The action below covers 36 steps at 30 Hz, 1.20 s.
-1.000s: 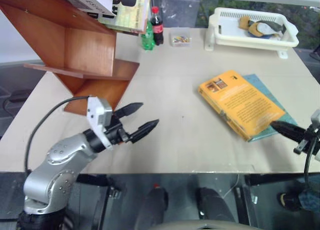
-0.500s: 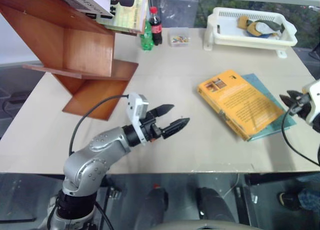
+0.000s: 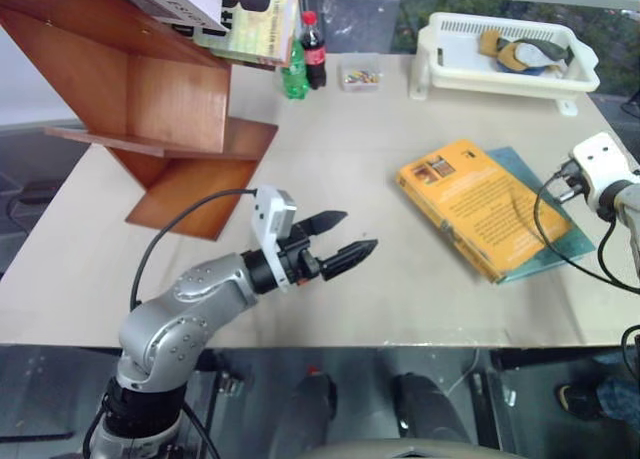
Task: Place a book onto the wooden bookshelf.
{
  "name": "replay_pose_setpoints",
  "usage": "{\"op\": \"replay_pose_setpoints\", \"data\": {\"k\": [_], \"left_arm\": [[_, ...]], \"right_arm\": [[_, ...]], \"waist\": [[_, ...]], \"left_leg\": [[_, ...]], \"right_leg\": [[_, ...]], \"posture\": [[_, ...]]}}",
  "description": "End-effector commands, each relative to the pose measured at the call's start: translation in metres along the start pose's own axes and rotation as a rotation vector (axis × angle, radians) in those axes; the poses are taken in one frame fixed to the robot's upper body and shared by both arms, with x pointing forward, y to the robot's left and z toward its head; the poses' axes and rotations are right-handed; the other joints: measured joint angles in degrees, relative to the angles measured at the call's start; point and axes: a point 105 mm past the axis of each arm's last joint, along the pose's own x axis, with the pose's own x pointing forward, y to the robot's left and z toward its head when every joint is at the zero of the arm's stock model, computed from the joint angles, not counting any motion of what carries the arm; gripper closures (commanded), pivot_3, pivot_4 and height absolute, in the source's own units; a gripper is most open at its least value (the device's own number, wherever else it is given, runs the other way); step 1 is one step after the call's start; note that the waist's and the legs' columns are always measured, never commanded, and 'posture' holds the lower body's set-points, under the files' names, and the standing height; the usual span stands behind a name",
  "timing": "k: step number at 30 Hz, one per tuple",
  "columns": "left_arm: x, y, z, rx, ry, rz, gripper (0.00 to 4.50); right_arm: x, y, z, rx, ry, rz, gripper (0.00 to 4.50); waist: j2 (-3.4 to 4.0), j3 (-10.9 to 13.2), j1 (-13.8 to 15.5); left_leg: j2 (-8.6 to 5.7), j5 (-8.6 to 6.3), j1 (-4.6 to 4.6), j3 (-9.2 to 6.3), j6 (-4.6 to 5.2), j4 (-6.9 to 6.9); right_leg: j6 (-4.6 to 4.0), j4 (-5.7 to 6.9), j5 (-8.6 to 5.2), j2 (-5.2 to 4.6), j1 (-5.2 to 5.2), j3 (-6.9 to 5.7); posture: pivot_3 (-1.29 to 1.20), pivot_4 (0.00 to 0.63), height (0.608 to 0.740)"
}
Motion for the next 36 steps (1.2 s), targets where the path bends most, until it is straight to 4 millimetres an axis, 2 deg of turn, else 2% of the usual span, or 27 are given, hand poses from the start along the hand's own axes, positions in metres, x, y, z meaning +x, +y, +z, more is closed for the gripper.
{"op": "replay_pose_setpoints", "data": {"k": [1, 10, 17, 20, 24, 28, 36], "left_arm": [[-0.005, -0.006, 0.012, 0.064, -0.042, 0.006, 0.00], [-0.010, -0.006, 0.008, 0.056, -0.042, 0.026, 0.00], [-0.011, -0.006, 0.007, 0.054, -0.040, 0.028, 0.00], [-0.011, -0.006, 0.007, 0.053, -0.037, 0.027, 0.00], [-0.011, -0.006, 0.006, 0.053, -0.033, 0.022, 0.00], [-0.010, -0.004, 0.007, 0.054, -0.030, 0.020, 0.00], [-0.012, -0.003, 0.007, 0.044, -0.024, 0.024, 0.00]], "right_arm": [[-0.002, -0.001, 0.009, -0.022, -0.009, 0.048, 4.48], [-0.003, 0.019, 0.018, 0.031, -0.051, 0.174, 4.48], [-0.008, -0.009, 0.013, 0.081, -0.033, 0.022, 4.48], [-0.011, -0.009, 0.005, 0.097, -0.007, 0.024, 4.48], [-0.012, 0.008, -0.008, 0.106, 0.047, 0.121, 4.48], [-0.012, 0.028, -0.011, 0.125, 0.067, 0.224, 4.48], [-0.013, 0.050, 0.008, 0.176, -0.008, 0.322, 4.48]], "waist": [[0.00, 0.0, 0.0], [0.00, 0.0, -0.3], [0.01, 0.0, -0.5], [0.01, 0.0, -0.5], [0.01, 0.0, -0.6], [0.02, 0.0, -1.0], [0.02, 0.0, -1.4]], "left_leg": [[0.00, 0.00, 0.00, 0.00, 0.00, 0.00], [0.02, 0.00, 0.03, -0.02, 0.00, 0.00], [0.01, 0.00, 0.02, -0.03, 0.00, 0.01], [0.01, 0.00, 0.01, -0.02, 0.00, 0.00], [0.01, 0.00, 0.02, -0.02, 0.00, 0.00], [0.01, 0.00, 0.02, -0.02, 0.00, 0.01], [0.01, 0.00, 0.06, -0.02, 0.00, 0.01]], "right_leg": [[0.00, 0.00, 0.00, -0.01, 0.00, 0.00], [0.00, 0.03, 0.00, 0.01, 0.00, -0.02], [0.00, 0.05, 0.00, -0.02, -0.01, -0.02], [0.00, 0.05, 0.00, -0.03, -0.01, -0.01], [0.00, 0.05, 0.00, -0.03, -0.01, -0.02], [0.00, 0.07, 0.00, -0.03, -0.01, -0.01], [0.00, 0.14, 0.00, 0.02, -0.02, -0.01]], "posture": [[0.00, 0.150, 0.740], [0.00, 0.150, 0.740], [0.00, 0.150, 0.740], [0.00, 0.150, 0.740], [0.00, 0.150, 0.740], [0.00, 0.150, 0.740], [0.00, 0.150, 0.740]]}}
